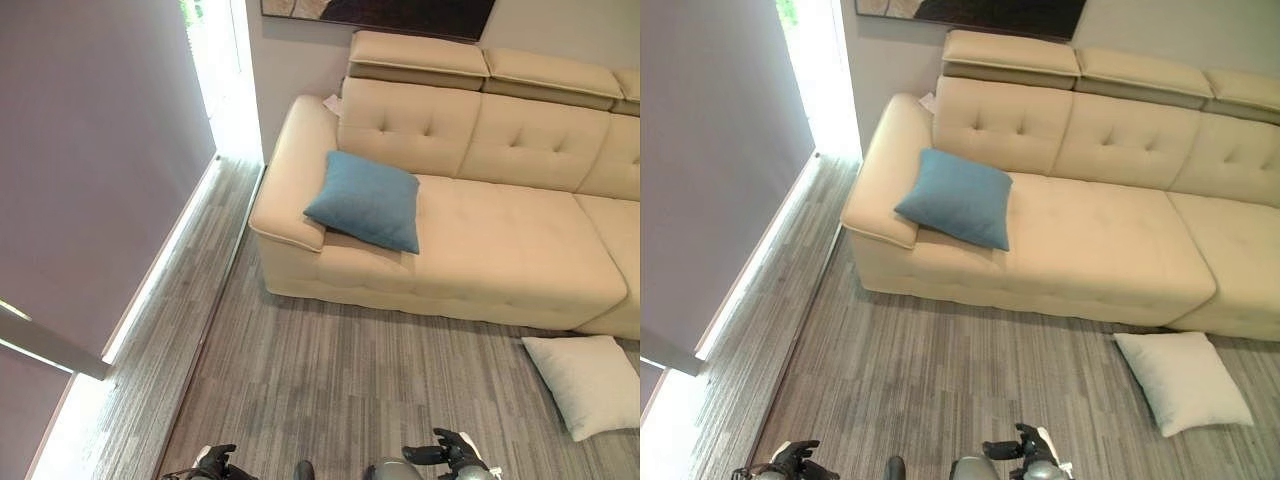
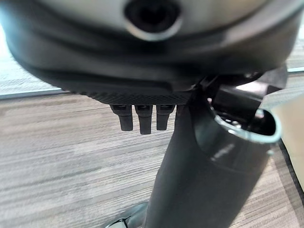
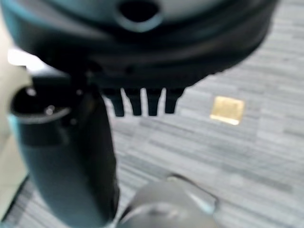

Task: Pick up all the scattered cushions and arrange them neatly on the sofa.

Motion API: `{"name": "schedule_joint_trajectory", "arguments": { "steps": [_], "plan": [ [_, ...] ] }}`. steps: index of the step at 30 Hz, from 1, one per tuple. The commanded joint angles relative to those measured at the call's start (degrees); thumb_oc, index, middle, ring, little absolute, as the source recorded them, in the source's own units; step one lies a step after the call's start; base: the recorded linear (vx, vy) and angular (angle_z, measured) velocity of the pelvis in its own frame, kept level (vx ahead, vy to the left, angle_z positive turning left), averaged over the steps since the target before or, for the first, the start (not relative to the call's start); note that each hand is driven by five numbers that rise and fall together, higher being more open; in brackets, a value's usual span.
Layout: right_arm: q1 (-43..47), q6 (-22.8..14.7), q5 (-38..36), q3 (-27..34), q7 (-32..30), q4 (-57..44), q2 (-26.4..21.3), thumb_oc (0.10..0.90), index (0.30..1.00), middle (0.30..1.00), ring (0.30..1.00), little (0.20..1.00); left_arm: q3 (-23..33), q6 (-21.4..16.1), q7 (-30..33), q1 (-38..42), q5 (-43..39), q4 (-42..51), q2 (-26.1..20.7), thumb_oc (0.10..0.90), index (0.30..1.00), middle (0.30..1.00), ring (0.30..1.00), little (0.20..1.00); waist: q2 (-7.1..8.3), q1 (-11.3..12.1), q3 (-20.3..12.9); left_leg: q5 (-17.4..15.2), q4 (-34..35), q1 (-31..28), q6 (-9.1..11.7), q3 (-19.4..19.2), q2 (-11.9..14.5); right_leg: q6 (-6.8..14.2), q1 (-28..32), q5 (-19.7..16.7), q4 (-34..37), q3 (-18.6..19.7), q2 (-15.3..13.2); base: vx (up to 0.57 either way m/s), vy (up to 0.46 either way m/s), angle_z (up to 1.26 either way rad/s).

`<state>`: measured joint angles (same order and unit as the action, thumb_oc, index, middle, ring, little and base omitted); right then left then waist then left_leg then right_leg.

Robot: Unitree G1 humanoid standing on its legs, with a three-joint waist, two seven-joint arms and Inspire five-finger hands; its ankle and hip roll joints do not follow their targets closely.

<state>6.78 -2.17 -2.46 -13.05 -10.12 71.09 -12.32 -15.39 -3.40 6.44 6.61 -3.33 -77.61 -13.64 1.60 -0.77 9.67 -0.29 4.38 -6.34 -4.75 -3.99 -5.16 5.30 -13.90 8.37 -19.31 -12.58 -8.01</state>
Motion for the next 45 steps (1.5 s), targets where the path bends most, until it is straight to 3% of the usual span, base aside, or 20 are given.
{"name": "schedule_joint_trajectory", "arguments": {
  "steps": [1,3,5,7,8,9,10,11,13,17,18,20,22,25,29,31,35,40,42,45],
  "plan": [
    [-0.26,-0.05,0.64,-0.37,-1.32,1.62,-3.51,0.8,0.9,0.9,0.9,0.9,2.47,-1.27,-0.3,0.25,-0.68,1.37,-0.43,0.8,0.9,0.9,0.9,0.9,0.8,-0.72,0.46,-8.96,-6.02,-0.83,1.76,6.4,0.1,1.26,2.89,-10.89,13.45,-0.32,3.31,0.27,-0.078,-0.17],
    [-0.26,-0.05,0.64,-0.37,-1.32,1.61,-3.51,0.8,0.9,0.9,0.9,0.9,2.48,-1.27,-0.3,0.25,-0.68,1.37,-0.43,0.8,0.9,0.9,0.9,0.9,0.76,-0.74,0.58,-9.0,-6.01,-0.98,1.78,6.42,0.15,1.25,3.11,-10.93,13.59,-0.36,3.37,0.2,-0.067,0.04],
    [-1.05,-0.59,-0.21,-0.35,-1.16,1.37,-3.24,0.8,0.9,0.9,0.9,0.9,2.53,-1.26,-0.27,-0.06,-0.46,0.89,0.06,0.8,0.9,0.9,0.9,0.9,1.03,-1.06,-0.42,-10.25,-6.51,-2.05,2.24,6.68,0.61,-0.26,4.56,-10.31,13.61,1.62,4.66,0.27,-0.09,0.26],
    [-1.44,-0.75,-0.67,-0.05,-1.18,1.73,-3.07,0.8,0.9,0.9,0.9,0.9,2.78,-1.33,-0.52,-0.39,-0.56,0.5,0.58,0.8,0.9,0.9,0.9,0.9,0.96,-1.06,-1.58,-10.51,-8.25,-2.56,3.63,6.29,1.66,-0.99,6.48,-9.76,14.77,1.15,5.33,0.25,-0.109,0.24],
    [-1.47,-0.94,-0.92,-0.16,-1.17,1.83,-2.96,0.8,0.9,0.9,0.9,0.9,2.81,-1.44,-0.6,-0.39,-0.8,0.54,0.86,0.8,0.9,0.9,0.9,0.9,0.93,-1.09,-1.63,-9.23,-12.06,-1.74,4.8,5.93,2.1,-1.64,7.63,-9.54,15.23,1.57,5.97,0.27,-0.194,0.03],
    [-0.94,-1.04,-1.34,-0.32,-1.34,1.92,-3.15,0.8,0.9,0.9,0.9,0.9,2.51,-1.39,-0.87,-0.16,-1.65,1.0,1.35,0.8,0.9,0.9,0.9,0.9,1.62,-0.58,-0.51,-5.82,-24.33,3.74,6.55,4.76,2.89,-2.82,10.43,-9.12,16.44,2.59,6.16,0.16,-0.141,-0.03],
    [-0.92,-1.05,-1.34,-0.32,-1.34,1.93,-3.11,0.8,0.9,0.9,0.9,0.9,2.52,-1.39,-0.87,-0.15,-1.65,0.99,1.31,0.8,0.9,0.9,0.9,0.9,1.78,-0.72,-0.74,-5.6,-24.26,4.05,6.53,4.86,2.73,-2.8,10.16,-9.19,16.45,2.49,5.98,0.14,-0.189,-0.1],
    [-0.23,-1.18,-1.7,-0.89,-1.61,1.54,-3.27,0.8,0.9,0.9,0.9,0.9,2.31,-1.33,-0.76,0.47,-2.66,1.72,1.57,0.8,0.9,0.9,0.9,0.9,2.76,0.29,0.99,-2.73,-34.03,9.78,6.61,4.24,3.14,-4.54,12.06,-8.45,16.95,3.26,6.27,0.06,-0.099,-0.24],
    [-0.11,-0.9,-2.24,-1.0,-1.6,1.5,-3.62,0.8,0.9,0.9,0.9,0.9,2.07,-1.24,-0.57,0.54,-3.08,1.78,1.78,0.8,0.9,0.9,0.9,0.9,3.42,1.06,1.36,-3.64,-36.6,13.97,5.59,2.28,4.24,-5.25,14.32,-6.93,17.67,3.95,6.18,0.27,-0.103,-0.59],
    [-0.37,-1.05,-2.44,-1.02,-1.58,1.56,-4.1,0.8,0.9,0.9,0.9,0.9,1.67,-1.24,-0.5,0.13,-2.74,1.35,1.9,0.8,0.9,0.9,0.9,0.9,3.46,1.73,1.0,-5.91,-27.98,15.63,5.09,1.51,3.56,-4.18,16.72,-5.5,19.23,4.59,6.06,0.26,0.016,-0.23],
    [-0.43,-1.0,-2.37,-0.97,-1.71,1.79,-4.32,0.8,0.9,0.9,0.9,0.9,1.59,-1.1,-0.47,0.02,-2.47,1.08,1.85,0.8,0.9,0.9,0.9,0.9,2.72,1.97,0.62,-4.34,-20.15,16.36,5.44,1.4,3.53,-3.77,17.69,-4.57,19.74,4.63,6.6,0.25,0.082,0.03],
    [-0.57,-0.92,-2.25,-0.95,-1.84,2.02,-4.26,0.8,0.9,0.9,0.9,0.9,1.46,-1.2,-0.45,-0.22,-2.19,0.75,1.85,0.8,0.9,0.9,0.9,0.9,1.68,2.74,0.5,0.32,-13.22,17.53,6.16,2.58,3.02,-3.68,19.63,-3.43,20.34,5.59,7.85,0.26,0.093,0.16],
    [-0.67,-0.89,-2.07,-0.96,-1.97,2.09,-4.2,0.8,0.9,0.9,0.9,0.9,1.46,-1.31,-0.32,-0.44,-2.35,0.68,1.74,0.8,0.9,0.9,0.9,0.9,1.02,3.39,0.61,2.73,-10.29,18.04,6.43,3.92,2.51,-3.62,21.01,-2.38,19.82,6.73,8.42,0.22,0.104,0.02],
    [-0.85,-0.9,-1.72,-0.73,-1.8,2.13,-3.94,0.8,0.9,0.9,0.9,0.9,1.96,-1.14,-0.45,-0.79,-2.3,0.1,1.65,0.8,0.9,0.9,0.9,0.9,1.1,3.54,-0.2,2.22,-9.21,16.8,5.79,4.31,2.19,-2.97,21.76,-1.51,18.65,7.24,7.75,0.26,0.152,-0.27],
    [-1.08,-0.85,-0.48,-0.87,-1.35,1.93,-3.29,0.8,0.9,0.9,0.9,0.9,2.49,-1.07,-0.24,-1.39,-1.38,-0.27,1.29,0.8,0.9,0.9,0.9,0.9,1.12,3.96,-1.53,0.18,-9.26,14.01,3.74,5.27,0.68,-0.9,19.79,-1.08,10.54,7.84,5.47,0.25,0.202,-0.29],
    [-0.71,-0.55,-0.12,-0.95,-1.33,1.33,-3.35,0.8,0.9,0.9,0.9,0.9,2.75,-0.98,0.2,-1.24,-1.22,0.6,0.56,0.8,0.9,0.9,0.9,0.9,0.49,3.5,-0.95,-1.0,-8.36,10.95,1.48,5.51,-0.01,1.13,14.07,-6.61,-1.87,7.93,3.36,0.14,0.194,-0.05],
    [-0.44,-0.78,-0.43,-0.77,-1.56,1.08,-3.23,0.8,0.9,0.9,0.9,0.9,2.73,-1.21,0.22,-0.72,-1.62,1.13,-0.09,0.8,0.9,0.9,0.9,0.9,-0.57,2.73,-0.26,-1.82,-7.12,8.56,0.6,6.1,0.25,0.83,9.88,-8.41,-9.0,6.96,2.17,0.12,0.117,0.18],
    [-0.13,-0.95,-0.25,-0.64,-1.52,1.82,-3.27,0.8,0.9,0.9,0.9,0.9,2.88,-1.52,-0.15,-0.25,-2.15,0.97,-0.42,0.8,0.9,0.9,0.9,0.9,-0.63,1.69,-0.35,-3.43,-4.9,4.83,1.06,7.05,0.18,-0.33,7.51,-6.11,2.48,2.7,2.33,0.23,-0.018,0.1],
    [-0.25,-0.76,-0.46,-0.67,-1.38,1.73,-3.34,0.8,0.9,0.9,0.9,0.9,2.82,-1.65,-0.09,-0.13,-1.83,0.68,-0.52,0.8,0.9,0.9,0.9,0.9,0.37,0.52,0.21,-4.3,-4.79,3.14,1.37,8.73,-0.97,0.4,4.87,-8.91,10.49,4.61,4.52,0.26,-0.073,0.0],
    [-0.64,-0.46,-0.39,-0.78,-1.3,2.12,-3.43,0.8,0.9,0.9,0.9,0.9,2.72,-1.7,-0.31,0.32,-1.11,0.47,-0.42,0.8,0.9,0.9,0.9,0.9,1.05,-0.49,0.9,-5.55,-5.01,1.46,1.9,10.24,-1.69,0.87,4.51,-10.52,14.38,7.45,5.88,0.21,-0.088,0.31]
  ]
}}
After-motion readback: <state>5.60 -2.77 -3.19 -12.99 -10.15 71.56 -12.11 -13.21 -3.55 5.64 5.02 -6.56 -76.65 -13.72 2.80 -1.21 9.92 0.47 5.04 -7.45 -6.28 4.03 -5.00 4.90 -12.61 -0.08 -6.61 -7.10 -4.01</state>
